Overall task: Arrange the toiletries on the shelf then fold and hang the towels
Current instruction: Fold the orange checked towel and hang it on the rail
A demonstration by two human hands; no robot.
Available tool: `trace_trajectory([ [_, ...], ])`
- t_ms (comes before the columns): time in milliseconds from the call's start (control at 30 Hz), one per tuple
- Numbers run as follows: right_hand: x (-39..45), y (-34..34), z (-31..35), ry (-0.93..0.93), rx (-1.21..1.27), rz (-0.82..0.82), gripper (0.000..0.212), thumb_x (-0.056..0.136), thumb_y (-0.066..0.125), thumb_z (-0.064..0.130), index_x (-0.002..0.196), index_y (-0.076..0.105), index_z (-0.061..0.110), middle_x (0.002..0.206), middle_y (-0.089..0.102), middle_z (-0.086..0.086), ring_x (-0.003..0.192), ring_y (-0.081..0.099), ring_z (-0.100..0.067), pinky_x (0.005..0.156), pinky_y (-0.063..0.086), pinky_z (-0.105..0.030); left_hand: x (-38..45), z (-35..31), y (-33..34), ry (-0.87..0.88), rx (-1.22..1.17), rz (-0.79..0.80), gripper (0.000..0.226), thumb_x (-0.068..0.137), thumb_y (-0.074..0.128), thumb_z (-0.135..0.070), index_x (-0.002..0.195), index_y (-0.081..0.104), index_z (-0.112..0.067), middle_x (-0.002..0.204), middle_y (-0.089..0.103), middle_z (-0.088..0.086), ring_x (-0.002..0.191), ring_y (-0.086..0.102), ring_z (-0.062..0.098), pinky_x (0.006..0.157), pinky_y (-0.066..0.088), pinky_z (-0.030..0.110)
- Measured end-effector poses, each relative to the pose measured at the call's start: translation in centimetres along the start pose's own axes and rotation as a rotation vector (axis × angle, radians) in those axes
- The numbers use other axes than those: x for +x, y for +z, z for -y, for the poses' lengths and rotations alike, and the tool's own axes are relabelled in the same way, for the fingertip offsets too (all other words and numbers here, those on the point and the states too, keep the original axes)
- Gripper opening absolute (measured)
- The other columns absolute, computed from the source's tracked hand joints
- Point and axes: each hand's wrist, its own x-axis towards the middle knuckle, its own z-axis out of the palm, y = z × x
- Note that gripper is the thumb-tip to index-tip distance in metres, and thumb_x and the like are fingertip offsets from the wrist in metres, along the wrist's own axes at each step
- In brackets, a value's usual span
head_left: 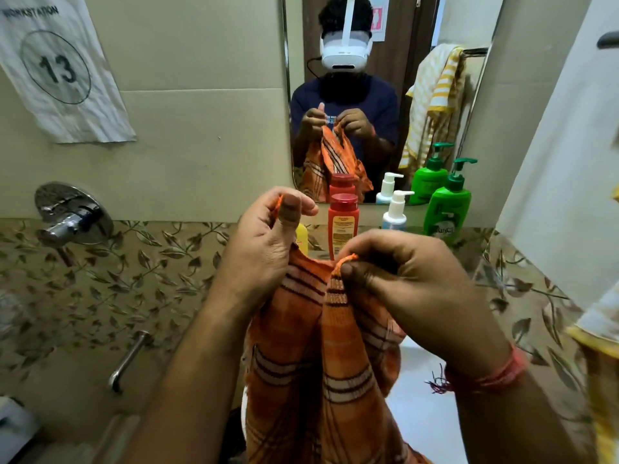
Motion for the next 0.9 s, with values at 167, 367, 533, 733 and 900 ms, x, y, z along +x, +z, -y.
trace_trajectory([
  [167,-0.3,0.1,0.2,-0.030,-0.035,0.063,0.011,0.081,0.073,0.039,0.085,0.075,0.029,0.107,0.050,0.014,0.111,0.052,-0.004,0.089,0.047,-0.016,-0.1,-0.1,-0.1,-0.026,-0.036,0.007,0.047,0.078,0.032,-0.074,0.091,0.064,-0.042,0.096,0.069,-0.011,0.069,0.057,-0.004,0.063,0.043,0.019],
  [367,0.3,2.9,-0.3,0.078,0.112,0.207,0.004,0.087,0.072,0.022,0.092,0.073,0.023,0.112,0.059,0.010,0.113,0.057,-0.010,0.096,0.052,-0.041,-0.9,-1.3,1.1,0.039,-0.163,0.173,0.053,0.082,0.029,-0.057,0.111,0.059,-0.023,0.096,0.061,-0.002,0.069,0.062,0.001,0.056,0.049,0.020],
  [533,0.1,2.9,-1.0,0.050,0.196,0.134,0.003,0.087,0.073,0.018,0.089,0.074,0.020,0.093,0.070,0.004,0.096,0.066,-0.015,0.086,0.055,-0.048,-0.7,-0.7,0.8,0.087,-0.156,0.143,0.062,0.073,0.037,-0.067,0.111,0.059,-0.023,0.084,0.059,-0.016,0.071,0.060,-0.001,0.058,0.050,0.018],
  [733,0.0,2.5,-1.0,0.023,0.178,-0.006,0.006,0.088,0.071,0.014,0.085,0.070,0.019,0.088,0.068,0.006,0.087,0.065,-0.013,0.077,0.055,-0.036,-1.0,0.3,-0.3,-0.057,-0.129,0.258,0.056,0.072,0.060,-0.055,0.113,0.060,-0.017,0.089,0.072,-0.016,0.084,0.069,0.002,0.067,0.053,0.018],
  [900,-0.3,1.7,-1.0,0.020,0.161,-0.006,0.006,0.089,0.070,0.013,0.087,0.071,0.018,0.086,0.068,0.005,0.086,0.065,-0.013,0.075,0.054,-0.031,-1.0,2.1,-2.1,-0.238,-0.218,0.401,0.032,0.088,0.069,-0.027,0.114,0.065,-0.009,0.108,0.074,0.010,0.102,0.071,0.025,0.082,0.057,0.038],
])
